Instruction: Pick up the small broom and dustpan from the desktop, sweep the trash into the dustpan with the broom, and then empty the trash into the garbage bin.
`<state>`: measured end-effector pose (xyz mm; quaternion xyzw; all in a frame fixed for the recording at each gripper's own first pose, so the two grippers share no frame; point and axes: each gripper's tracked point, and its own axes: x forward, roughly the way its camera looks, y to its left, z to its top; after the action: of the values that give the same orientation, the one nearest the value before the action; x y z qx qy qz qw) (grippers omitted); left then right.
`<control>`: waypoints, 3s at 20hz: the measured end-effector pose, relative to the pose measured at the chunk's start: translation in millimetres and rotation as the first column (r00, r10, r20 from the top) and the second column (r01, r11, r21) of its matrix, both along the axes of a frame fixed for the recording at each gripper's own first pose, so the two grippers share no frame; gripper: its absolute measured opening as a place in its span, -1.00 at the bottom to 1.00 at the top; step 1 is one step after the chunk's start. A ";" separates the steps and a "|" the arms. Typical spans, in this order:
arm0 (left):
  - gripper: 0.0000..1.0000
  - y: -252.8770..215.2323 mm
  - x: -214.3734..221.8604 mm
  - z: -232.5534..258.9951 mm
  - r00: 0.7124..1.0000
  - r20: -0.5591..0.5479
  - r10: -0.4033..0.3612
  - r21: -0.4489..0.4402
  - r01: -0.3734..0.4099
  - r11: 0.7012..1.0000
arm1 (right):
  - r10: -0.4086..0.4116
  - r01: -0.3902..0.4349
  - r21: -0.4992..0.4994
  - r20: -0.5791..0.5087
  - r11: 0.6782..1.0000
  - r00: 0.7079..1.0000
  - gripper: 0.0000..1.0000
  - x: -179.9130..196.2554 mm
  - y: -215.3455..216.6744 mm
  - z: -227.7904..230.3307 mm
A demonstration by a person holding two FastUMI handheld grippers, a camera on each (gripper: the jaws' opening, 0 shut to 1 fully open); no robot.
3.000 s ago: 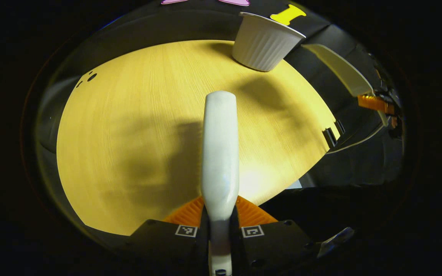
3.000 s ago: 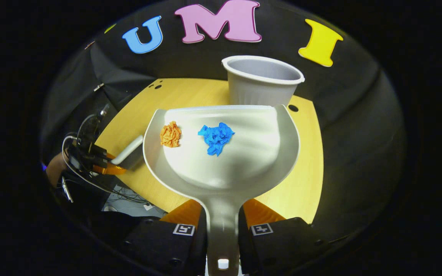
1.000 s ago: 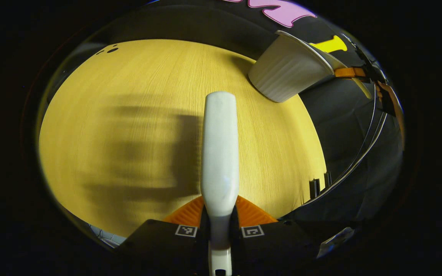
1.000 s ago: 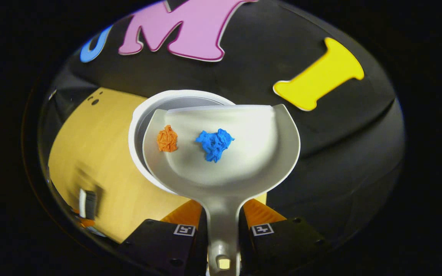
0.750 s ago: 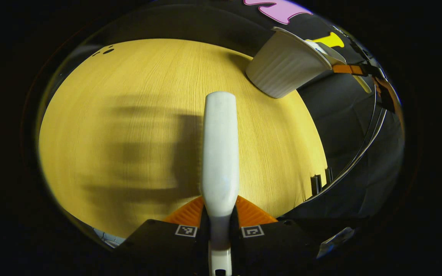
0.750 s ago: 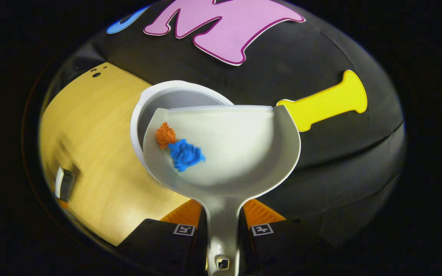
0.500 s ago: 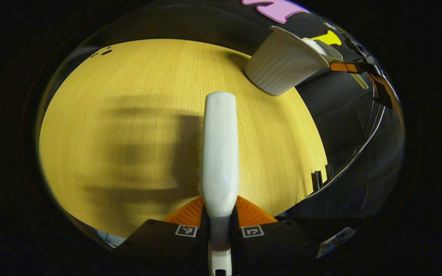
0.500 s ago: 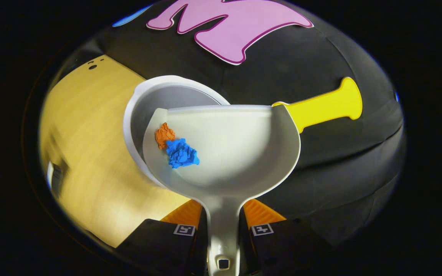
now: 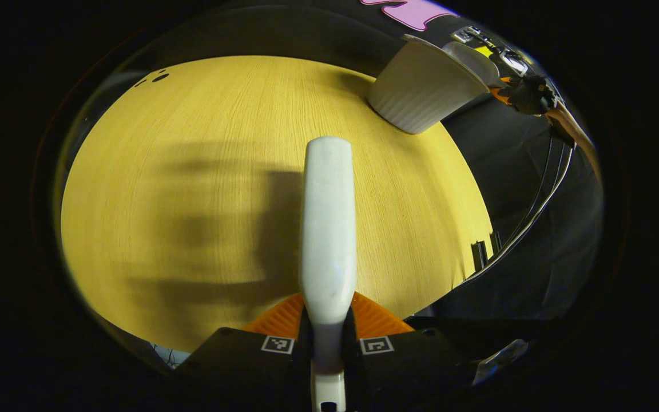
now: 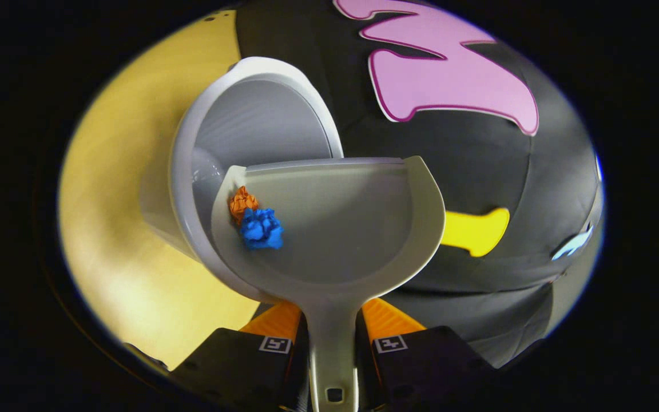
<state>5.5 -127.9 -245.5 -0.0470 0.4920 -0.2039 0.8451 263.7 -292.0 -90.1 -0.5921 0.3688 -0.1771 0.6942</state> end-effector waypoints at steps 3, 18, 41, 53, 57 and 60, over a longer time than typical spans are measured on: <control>-0.46 0.0 -0.3 -0.6 1.000 0.000 0.001 -0.004 -0.001 1.000 | 0.024 -0.031 -0.127 -0.059 0.991 0.998 -0.25 -0.5 -1.4 -0.5; -0.46 -3.9 -2.4 -6.4 0.998 -0.007 0.060 0.011 -0.060 0.998 | 0.003 -0.016 -0.104 -0.122 0.994 0.993 -0.24 -0.4 -16.0 -19.0; -0.46 -12.0 -3.0 -14.8 0.989 0.001 0.146 0.067 -0.146 0.987 | -0.221 0.054 0.744 0.128 0.666 0.967 -0.24 0.5 19.3 -31.0; -0.46 -14.0 -6.3 -10.4 0.963 0.078 0.257 0.052 -0.261 0.964 | -0.215 -0.123 0.860 0.259 0.495 0.942 -0.24 -41.5 79.0 33.6; -0.46 -13.6 -8.5 -9.8 0.956 0.122 0.267 0.071 -0.277 0.958 | -0.192 -0.183 0.870 0.299 0.459 0.935 -0.24 -66.5 128.1 57.5; -0.39 -13.4 -11.1 -8.5 0.951 0.149 0.271 0.063 -0.283 0.957 | -0.188 -0.212 0.895 0.303 0.393 0.934 -0.19 -82.5 169.7 59.8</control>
<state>-5.6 -141.3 -253.9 -0.0658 0.4286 -0.0651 0.8987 181.1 -122.3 -30.2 -0.0702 0.2678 -0.0434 0.9599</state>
